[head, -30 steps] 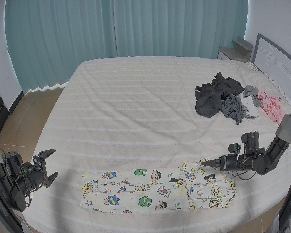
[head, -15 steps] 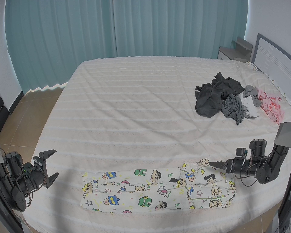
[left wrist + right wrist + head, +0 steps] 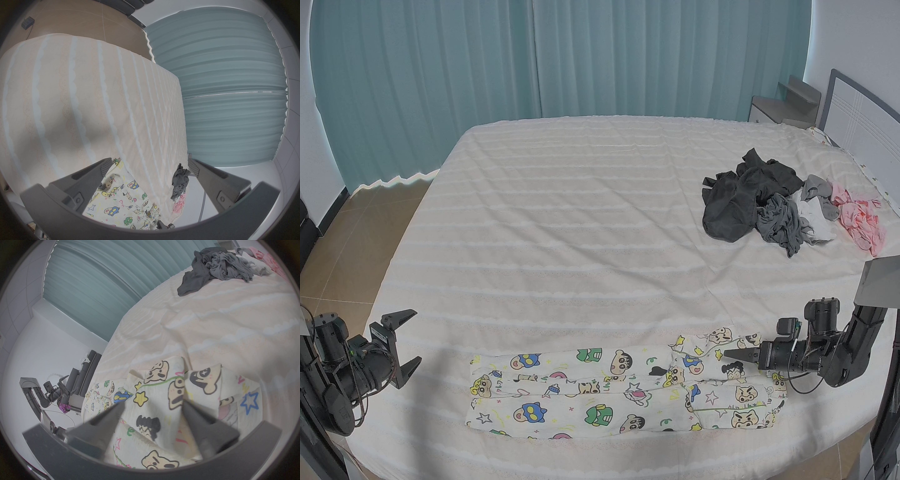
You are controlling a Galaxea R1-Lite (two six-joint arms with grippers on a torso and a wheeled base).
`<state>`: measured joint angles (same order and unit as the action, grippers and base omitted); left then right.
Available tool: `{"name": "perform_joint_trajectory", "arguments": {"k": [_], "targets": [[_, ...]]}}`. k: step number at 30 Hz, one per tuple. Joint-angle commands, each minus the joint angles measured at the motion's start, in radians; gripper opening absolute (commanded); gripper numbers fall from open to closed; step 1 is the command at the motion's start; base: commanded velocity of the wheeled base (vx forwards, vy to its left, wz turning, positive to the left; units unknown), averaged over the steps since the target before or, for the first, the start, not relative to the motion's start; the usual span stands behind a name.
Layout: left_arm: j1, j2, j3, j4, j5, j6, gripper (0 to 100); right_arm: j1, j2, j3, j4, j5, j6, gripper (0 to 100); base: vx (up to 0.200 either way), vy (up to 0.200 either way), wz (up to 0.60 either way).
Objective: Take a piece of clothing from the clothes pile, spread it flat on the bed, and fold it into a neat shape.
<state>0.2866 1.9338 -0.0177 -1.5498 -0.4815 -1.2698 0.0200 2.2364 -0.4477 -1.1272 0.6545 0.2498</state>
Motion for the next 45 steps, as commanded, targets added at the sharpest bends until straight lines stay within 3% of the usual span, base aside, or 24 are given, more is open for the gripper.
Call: {"name": "perform_joint_trajectory", "arguments": {"k": [1,12,16,18,45], "targets": [[0.000,0.011,0.012,-0.001,0.000,0.000,100,-0.011,0.019,-0.008,0.000,0.001,0.002,0,0.000,0.000,0.00],[0.000,0.019,0.012,-0.001,0.000,0.000,100,-0.100,0.012,-0.002,-0.002,0.022,-0.003,0,0.000,0.000,0.00],[0.000,0.025,0.012,-0.001,0.000,0.000,100,-0.163,-0.011,0.050,-0.023,0.203,-0.018,0,0.000,0.000,0.00],[0.000,0.027,0.012,-0.003,0.000,0.001,100,-0.170,-0.009,0.058,-0.025,0.228,-0.030,0,0.000,0.000,0.00],[0.000,0.034,0.012,-0.003,0.001,0.004,100,-0.210,0.011,0.187,-0.019,0.234,-0.119,0,0.000,0.000,0.00]]}}
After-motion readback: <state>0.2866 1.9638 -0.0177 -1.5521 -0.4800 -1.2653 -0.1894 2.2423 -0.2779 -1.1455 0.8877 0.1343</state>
